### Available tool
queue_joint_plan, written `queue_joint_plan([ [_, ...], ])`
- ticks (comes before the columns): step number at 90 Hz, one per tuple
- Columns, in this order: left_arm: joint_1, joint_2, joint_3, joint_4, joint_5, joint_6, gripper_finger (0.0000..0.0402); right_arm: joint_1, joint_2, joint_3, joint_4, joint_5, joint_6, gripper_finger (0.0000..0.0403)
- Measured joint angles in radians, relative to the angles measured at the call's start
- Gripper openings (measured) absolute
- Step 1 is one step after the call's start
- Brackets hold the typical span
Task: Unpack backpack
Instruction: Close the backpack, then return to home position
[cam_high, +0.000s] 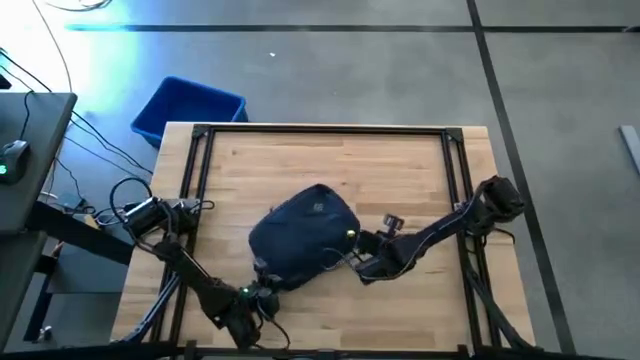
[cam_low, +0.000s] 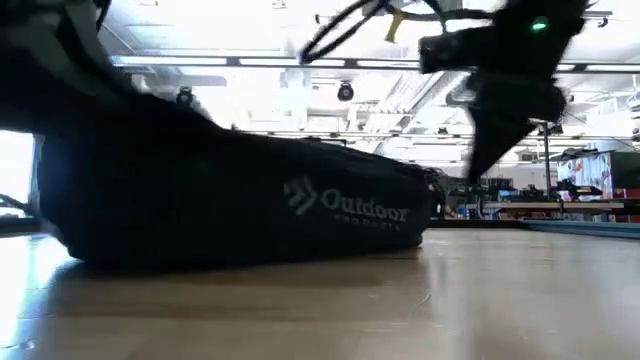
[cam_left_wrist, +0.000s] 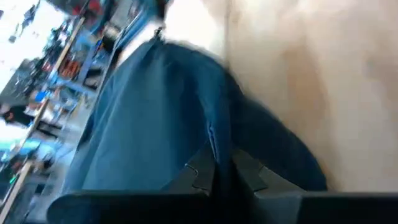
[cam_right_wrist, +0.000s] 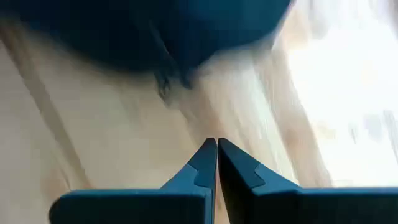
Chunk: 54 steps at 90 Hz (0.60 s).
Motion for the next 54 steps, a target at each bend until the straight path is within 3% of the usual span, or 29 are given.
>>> queue_joint_plan([
  [22,0.009,0.000,-0.001,-0.396,-0.057,-0.358,0.0000,0.178,0.001,-0.003,0.025,-0.064,0.118,0.0000],
  [36,0.000,-0.009,-0.002,-0.501,-0.057,-0.484,0.0001,0.239,0.001,-0.003,0.027,0.057,0.161,0.0000],
  [54,-0.067,-0.071,-0.002,-0.617,0.097,-0.732,0.0025,0.201,0.001,-0.003,0.016,0.210,0.113,0.0000],
])
